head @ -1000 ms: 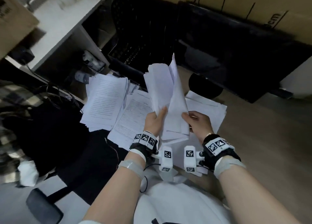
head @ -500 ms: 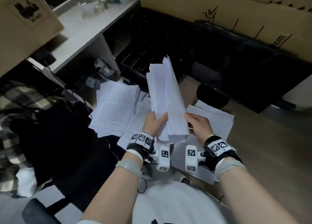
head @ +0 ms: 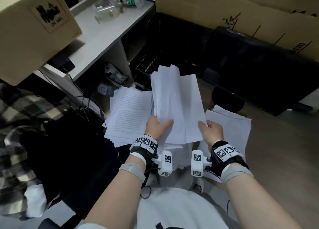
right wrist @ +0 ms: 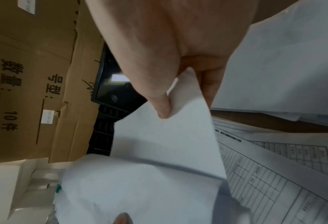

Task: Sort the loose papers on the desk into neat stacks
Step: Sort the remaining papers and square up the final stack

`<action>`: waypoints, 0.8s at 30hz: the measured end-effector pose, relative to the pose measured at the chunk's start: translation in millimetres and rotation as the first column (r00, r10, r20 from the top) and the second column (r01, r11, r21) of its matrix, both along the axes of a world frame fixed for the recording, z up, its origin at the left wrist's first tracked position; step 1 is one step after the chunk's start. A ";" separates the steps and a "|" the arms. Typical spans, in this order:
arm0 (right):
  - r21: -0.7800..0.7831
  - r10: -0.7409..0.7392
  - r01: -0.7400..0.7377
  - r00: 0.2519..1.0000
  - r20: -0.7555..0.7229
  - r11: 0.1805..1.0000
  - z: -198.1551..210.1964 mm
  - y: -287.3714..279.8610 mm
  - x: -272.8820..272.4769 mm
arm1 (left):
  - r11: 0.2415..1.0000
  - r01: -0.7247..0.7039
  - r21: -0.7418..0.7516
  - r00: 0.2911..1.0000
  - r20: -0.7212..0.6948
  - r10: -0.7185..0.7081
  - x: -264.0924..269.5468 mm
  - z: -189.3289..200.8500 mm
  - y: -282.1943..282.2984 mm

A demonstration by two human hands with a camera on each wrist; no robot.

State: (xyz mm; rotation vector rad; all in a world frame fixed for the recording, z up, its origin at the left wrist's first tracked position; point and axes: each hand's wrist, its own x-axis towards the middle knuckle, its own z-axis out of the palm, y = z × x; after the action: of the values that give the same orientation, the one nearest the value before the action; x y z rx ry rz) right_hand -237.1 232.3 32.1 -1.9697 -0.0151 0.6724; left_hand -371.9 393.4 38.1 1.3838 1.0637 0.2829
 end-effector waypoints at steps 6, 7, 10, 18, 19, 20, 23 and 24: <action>-0.123 -0.037 0.038 0.999 0.009 0.992 -14.4 -7.5 6.9 | 0.979 -0.198 0.053 0.980 0.007 0.198 -4.2 -2.0 -5.0; -0.137 -0.041 0.042 0.999 0.006 0.990 -17.3 -10.7 10.0 | 0.977 -0.203 0.060 0.979 -0.015 0.204 -2.7 -3.3 -9.1; -0.171 -0.049 0.043 0.998 -0.031 0.984 -28.1 -31.8 22.5 | 0.974 -0.221 0.054 0.974 -0.042 0.223 9.7 -8.4 -28.0; -0.432 -0.202 0.157 0.978 -0.059 0.888 -68.5 -154.3 70.5 | 0.976 -0.217 0.015 0.964 -0.157 0.216 70.6 -32.5 -115.3; -0.440 -0.213 0.158 0.974 -0.078 0.884 -75.2 -165.3 73.1 | 0.979 -0.204 0.012 0.963 -0.176 0.203 76.4 -37.5 -122.7; -0.439 -0.221 0.155 0.970 -0.103 0.885 -81.8 -174.2 75.6 | 0.982 -0.186 0.021 0.962 -0.201 0.187 81.6 -37.8 -129.1; -0.425 -0.223 0.123 0.955 -0.195 0.897 -95.4 -188.6 84.4 | 0.994 -0.087 0.065 0.958 -0.269 0.101 94.2 -38.2 -141.7; -0.451 -0.207 0.087 0.952 -0.224 0.888 -96.1 -192.5 87.7 | 0.995 -0.051 0.081 0.949 -0.305 0.073 97.9 -36.9 -146.0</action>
State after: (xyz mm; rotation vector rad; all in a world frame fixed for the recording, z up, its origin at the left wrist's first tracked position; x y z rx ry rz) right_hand -149.4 39.8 -63.9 -2.2582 0.4888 0.8921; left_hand -274.0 247.4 1.2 1.4933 1.3679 0.1545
